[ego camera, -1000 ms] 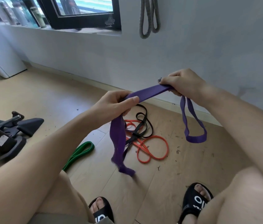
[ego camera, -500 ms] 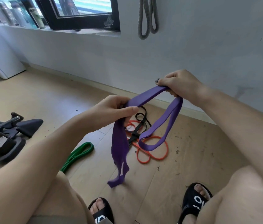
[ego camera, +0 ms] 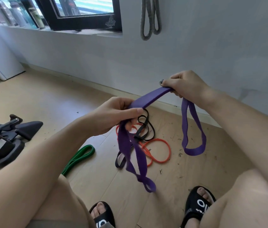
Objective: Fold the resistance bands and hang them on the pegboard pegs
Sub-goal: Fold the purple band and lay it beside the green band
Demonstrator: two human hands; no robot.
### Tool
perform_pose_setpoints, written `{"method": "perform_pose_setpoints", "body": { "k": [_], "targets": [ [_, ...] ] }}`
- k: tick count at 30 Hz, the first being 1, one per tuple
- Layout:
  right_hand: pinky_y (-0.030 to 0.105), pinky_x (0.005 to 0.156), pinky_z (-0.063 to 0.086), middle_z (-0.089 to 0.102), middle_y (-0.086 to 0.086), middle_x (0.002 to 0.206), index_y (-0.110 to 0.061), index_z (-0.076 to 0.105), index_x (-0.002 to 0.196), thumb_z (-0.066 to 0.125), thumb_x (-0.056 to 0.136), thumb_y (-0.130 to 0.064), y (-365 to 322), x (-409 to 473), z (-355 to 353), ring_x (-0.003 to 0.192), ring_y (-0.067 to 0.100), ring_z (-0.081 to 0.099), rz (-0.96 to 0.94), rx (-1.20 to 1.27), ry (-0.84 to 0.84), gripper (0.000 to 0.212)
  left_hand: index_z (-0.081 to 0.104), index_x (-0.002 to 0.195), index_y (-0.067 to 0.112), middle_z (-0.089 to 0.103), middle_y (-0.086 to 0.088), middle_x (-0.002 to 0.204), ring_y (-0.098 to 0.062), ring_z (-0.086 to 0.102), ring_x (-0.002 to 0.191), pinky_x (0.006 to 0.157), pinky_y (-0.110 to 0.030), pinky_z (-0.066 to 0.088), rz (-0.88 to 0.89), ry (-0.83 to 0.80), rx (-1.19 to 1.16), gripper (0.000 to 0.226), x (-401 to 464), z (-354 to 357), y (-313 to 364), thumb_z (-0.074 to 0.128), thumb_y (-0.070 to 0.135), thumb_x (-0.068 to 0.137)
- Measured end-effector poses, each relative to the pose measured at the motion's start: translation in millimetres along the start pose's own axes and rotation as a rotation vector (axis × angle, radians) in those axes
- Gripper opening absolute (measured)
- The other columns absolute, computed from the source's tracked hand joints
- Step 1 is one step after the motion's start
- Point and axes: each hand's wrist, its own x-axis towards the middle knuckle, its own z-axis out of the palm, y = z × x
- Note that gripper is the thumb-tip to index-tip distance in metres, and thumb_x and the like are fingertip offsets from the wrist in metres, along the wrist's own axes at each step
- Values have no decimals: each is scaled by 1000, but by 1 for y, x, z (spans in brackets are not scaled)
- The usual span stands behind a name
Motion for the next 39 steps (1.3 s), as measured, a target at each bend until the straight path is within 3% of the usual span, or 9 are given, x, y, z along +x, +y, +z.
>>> {"method": "perform_pose_setpoints", "body": {
  "k": [5,9,12,15,19,24,28,31,39],
  "targets": [
    [38,65,34,45,10,64,-14,60,63,67,89,-45,2,1,0,62,24,39,5,-1,-2,40,58,95,2,50,-4,62,-10,41,41,44,-18,38,-16,54,41,28,1,0,2,63,30,96],
    [32,61,37,50,6,58,-15,59,61,64,93,-41,-1,-1,1,54,18,44,-8,-7,-30,42,59,88,2,49,-10,66,-13,42,44,45,-19,38,4,102,113,24,3,0,-3,64,21,101],
    [38,77,50,73,4,73,-12,72,78,55,99,-41,-2,-4,5,68,17,64,-22,19,-142,40,62,85,6,53,-17,72,-22,49,56,57,-31,43,3,55,123,20,2,0,-4,63,17,102],
    [41,85,53,77,3,86,-15,75,85,51,94,-59,-7,-6,20,81,20,72,-18,6,-249,50,59,84,10,52,-13,67,-21,49,59,58,-33,41,-9,28,147,18,0,0,-4,63,13,101],
    [27,74,44,70,-9,79,-29,70,77,54,98,-59,-20,-10,38,73,8,64,-61,-18,-335,39,63,89,8,47,-6,66,-18,43,56,54,-28,40,11,23,104,12,1,2,-1,70,16,95],
    [22,54,37,52,-13,55,-23,63,66,60,95,-57,-29,-12,48,51,5,46,-149,-166,-334,45,64,89,11,46,-11,70,-22,44,55,56,-31,40,35,-7,69,14,-1,-2,-3,69,21,98],
    [15,53,40,54,-8,59,-20,63,68,66,95,-48,-32,-10,36,55,4,50,-167,-43,-240,39,64,109,0,62,-11,82,-22,61,73,72,-37,51,20,-3,90,40,-1,-11,-6,78,29,85],
    [20,52,38,49,-5,56,-20,60,63,71,92,-46,-32,-11,27,53,10,47,-147,7,-199,40,63,111,1,63,-10,84,-23,61,80,79,-42,49,31,-12,152,38,-2,-12,-8,78,27,88],
    [26,58,29,40,-13,48,-17,60,64,69,92,-51,-29,-12,18,45,4,37,-90,-55,-150,45,60,92,-3,58,-6,70,-18,53,60,64,-31,45,82,63,215,36,-3,-10,-4,73,30,93]
  ]
}}
